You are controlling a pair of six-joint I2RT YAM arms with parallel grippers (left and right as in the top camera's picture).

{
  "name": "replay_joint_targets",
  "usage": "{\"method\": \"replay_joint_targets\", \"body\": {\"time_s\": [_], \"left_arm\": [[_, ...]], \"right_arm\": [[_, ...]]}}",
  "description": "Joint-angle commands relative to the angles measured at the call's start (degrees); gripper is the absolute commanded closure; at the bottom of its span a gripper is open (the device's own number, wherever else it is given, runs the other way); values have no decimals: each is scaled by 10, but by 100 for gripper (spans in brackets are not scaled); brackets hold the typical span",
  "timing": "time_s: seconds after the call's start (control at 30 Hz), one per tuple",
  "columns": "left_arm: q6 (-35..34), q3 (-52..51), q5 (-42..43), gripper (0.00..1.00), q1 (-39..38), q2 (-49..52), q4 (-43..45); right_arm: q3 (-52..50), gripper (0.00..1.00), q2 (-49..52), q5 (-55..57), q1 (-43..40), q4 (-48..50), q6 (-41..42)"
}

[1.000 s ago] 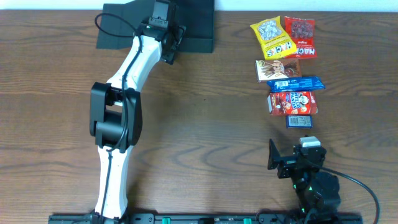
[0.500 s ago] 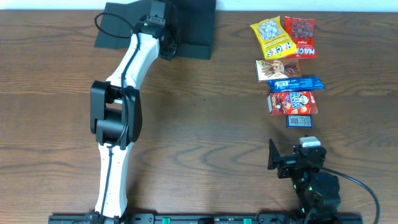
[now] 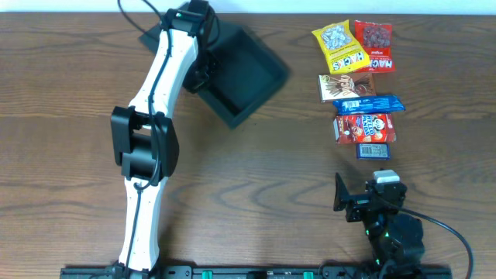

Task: Pack container
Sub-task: 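Drag the black box toward the table center with the left gripper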

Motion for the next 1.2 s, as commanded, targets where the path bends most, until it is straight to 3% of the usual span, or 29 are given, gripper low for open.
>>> {"method": "replay_joint_targets", "body": {"time_s": [0.0, 0.1, 0.3, 0.5, 0.7, 0.97, 1.0, 1.03, 1.07, 1.17], "left_arm": [[182, 25, -39, 94, -30, 1, -15], [266, 25, -78, 94, -59, 1, -24], [316, 20, -136, 94, -90, 1, -32], [304, 10, -138, 94, -86, 1, -36], [205, 7, -123, 94, -86, 1, -56], [204, -39, -119, 94, -81, 2, -41], [204, -49, -116, 81, -80, 2, -41], [204, -55, -112, 42, -78, 2, -41], [204, -55, -106, 30, -76, 2, -41], [204, -37, -94, 25, -70, 1, -40]], "right_arm": [[-4, 1, -3, 4, 6, -2, -7], [-4, 1, -3, 4, 6, -2, -7], [-4, 1, -3, 4, 6, -2, -7], [-4, 1, -3, 4, 6, -2, -7], [-4, 1, -3, 4, 6, -2, -7], [-4, 1, -3, 4, 6, -2, -7], [-4, 1, -3, 4, 6, -2, -7], [-4, 1, -3, 4, 6, -2, -7], [-4, 1, -3, 4, 6, -2, -7], [-4, 1, -3, 4, 6, -2, -7]]}}
